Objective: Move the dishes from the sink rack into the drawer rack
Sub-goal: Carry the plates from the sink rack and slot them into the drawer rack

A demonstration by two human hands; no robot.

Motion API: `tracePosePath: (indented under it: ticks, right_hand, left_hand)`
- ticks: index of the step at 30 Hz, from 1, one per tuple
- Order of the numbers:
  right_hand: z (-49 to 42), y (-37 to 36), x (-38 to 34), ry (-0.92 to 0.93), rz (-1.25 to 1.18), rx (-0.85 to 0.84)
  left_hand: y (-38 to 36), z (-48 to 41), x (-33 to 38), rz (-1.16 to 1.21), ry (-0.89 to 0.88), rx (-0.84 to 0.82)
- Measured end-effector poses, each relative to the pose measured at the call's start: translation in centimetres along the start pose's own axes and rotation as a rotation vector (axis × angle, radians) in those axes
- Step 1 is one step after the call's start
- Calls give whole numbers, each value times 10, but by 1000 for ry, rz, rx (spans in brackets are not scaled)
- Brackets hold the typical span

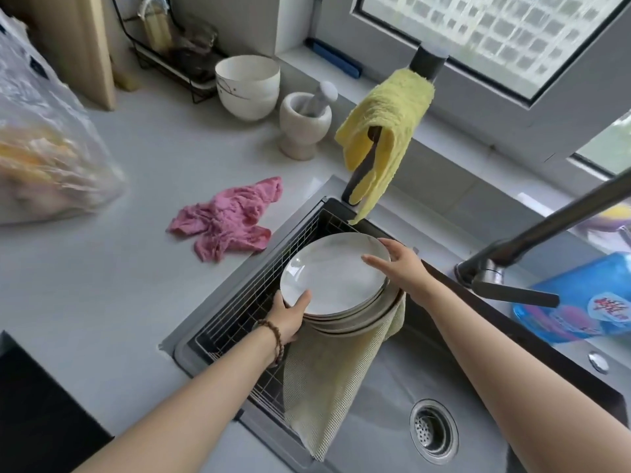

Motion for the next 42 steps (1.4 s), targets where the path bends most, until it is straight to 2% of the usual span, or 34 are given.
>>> tracePosePath:
  ticks: [10, 16, 28, 35, 38, 42]
  right_hand:
    - [5, -7, -2, -26, -128, 141]
    - [17, -7, -9, -34, -310, 204]
    - [90, -6, -27, -69, -703, 335]
    - [192, -42, -66, -67, -693, 188]
    - [233, -59, -94, 46, -717, 50]
    - [287, -87, -140, 173, -700, -164]
  left_hand:
    - [-14, 13, 0, 232, -68, 68]
    - [-21, 26, 10, 236, -126, 93]
    - [-5, 102, 36, 296, -472, 72]
    - [77, 179, 16, 248, -661, 148]
    - [120, 212, 6, 200, -708, 123]
    - [186, 261, -15, 117, -706, 185]
Point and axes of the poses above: each hand's wrist, its own z-axis away from the middle knuckle, its own y-axis out of the back of the hand, x = y × z, the point moved 3 cm from there along -z, towards the middle knuckle, and after that the axes turned 10 degrees about z, right-handed, at the moved point
